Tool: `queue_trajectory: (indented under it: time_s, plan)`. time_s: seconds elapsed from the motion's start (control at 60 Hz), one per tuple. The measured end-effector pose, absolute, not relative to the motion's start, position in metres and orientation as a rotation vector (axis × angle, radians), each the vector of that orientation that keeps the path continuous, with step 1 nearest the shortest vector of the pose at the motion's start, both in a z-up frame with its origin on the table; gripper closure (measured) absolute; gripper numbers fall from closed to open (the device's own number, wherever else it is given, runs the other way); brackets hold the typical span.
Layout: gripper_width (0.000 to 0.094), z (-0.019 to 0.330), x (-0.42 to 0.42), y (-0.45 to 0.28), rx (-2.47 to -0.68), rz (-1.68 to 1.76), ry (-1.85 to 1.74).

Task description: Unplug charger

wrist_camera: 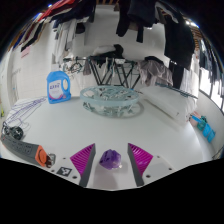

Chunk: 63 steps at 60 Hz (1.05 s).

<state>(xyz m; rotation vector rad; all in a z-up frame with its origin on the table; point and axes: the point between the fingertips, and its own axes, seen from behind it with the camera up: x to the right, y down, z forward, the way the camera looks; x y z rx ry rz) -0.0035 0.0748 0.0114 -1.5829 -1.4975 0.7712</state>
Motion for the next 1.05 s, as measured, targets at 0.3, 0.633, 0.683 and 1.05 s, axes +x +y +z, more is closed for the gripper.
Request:
queue_trajectory:
  time_s: [0.3,0.633,0.683,1.05]
  plan:
    - [0.0083,0.119,0.085,0.031,-1.557,0.894,-1.527]
    - [0.0088,0.182,0.269,-0.029,-1.589,0.895,-1.574]
    - [0.0088,0.181,0.289,-0.038,-1.601,0.899,-1.585]
    - [0.0089,0.174,0.347,-0.069,-1.571,0.872,-1.613]
